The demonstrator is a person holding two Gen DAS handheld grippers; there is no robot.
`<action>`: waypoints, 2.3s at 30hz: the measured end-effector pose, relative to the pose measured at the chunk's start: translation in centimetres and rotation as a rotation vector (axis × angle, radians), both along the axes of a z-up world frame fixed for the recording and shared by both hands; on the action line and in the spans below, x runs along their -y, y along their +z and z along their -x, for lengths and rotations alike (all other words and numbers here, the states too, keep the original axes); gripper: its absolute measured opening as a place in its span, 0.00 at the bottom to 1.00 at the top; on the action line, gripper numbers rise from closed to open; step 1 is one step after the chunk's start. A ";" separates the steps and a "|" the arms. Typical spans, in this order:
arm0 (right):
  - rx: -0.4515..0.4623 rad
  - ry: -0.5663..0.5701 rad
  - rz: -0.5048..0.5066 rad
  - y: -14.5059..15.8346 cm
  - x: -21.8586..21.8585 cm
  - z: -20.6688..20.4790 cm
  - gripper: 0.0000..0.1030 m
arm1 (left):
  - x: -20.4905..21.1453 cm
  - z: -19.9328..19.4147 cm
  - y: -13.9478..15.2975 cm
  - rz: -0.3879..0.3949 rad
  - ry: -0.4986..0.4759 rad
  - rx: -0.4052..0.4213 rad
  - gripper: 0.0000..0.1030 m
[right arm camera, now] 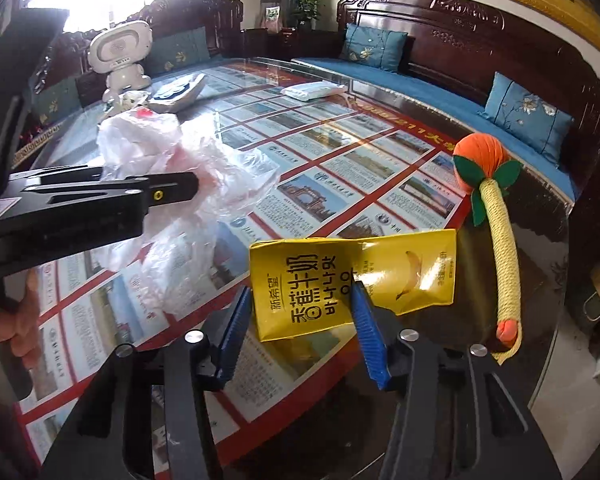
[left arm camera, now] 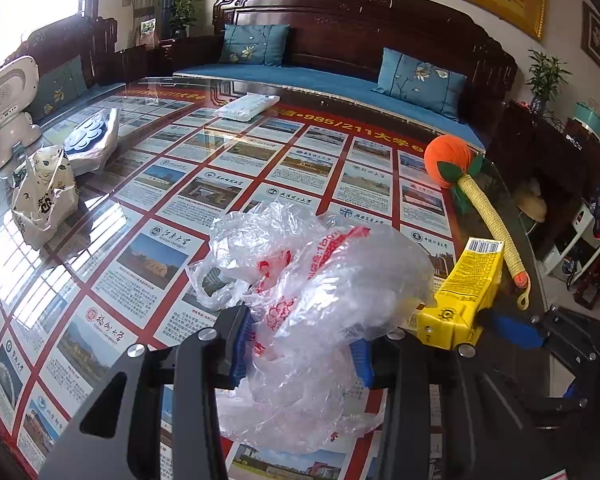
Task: Collect trash
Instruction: 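Grasp the yellow milk carton with the right gripper while the left holds the bag, then carry both to the bucket, open right gripper while left releases the plastic bag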
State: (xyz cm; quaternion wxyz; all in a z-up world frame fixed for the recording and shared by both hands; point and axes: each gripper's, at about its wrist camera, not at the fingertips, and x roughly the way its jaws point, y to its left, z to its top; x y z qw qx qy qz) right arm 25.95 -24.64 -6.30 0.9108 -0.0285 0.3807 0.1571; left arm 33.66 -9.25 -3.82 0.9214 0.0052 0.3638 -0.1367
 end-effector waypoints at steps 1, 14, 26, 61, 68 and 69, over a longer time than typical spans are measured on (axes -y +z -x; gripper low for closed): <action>-0.030 0.009 -0.029 -0.4 0.3 0.1 0.20 | 0.1 0.3 0.0 0.000 -0.003 0.000 0.40; 0.046 -0.213 -0.092 1.5 1.3 1.8 0.85 | 1.1 2.1 0.1 0.001 -0.029 -0.002 0.40; 0.008 -0.381 0.015 0.3 -0.9 -2.4 0.49 | -1.2 1.3 0.1 0.000 0.008 -0.005 0.40; 0.076 -0.551 -0.282 -2.5 19.6 36.0 0.34 | 20.9 27.1 1.4 0.037 -0.557 -0.027 0.40; -0.112 -0.678 -0.252 -10.3 23.6 39.5 0.35 | 26.9 30.9 -3.4 -0.025 -0.656 -0.128 0.40; -0.129 -0.698 -0.259 -11.1 24.1 39.6 0.37 | 27.3 31.1 -3.8 -0.036 -0.662 -0.138 0.40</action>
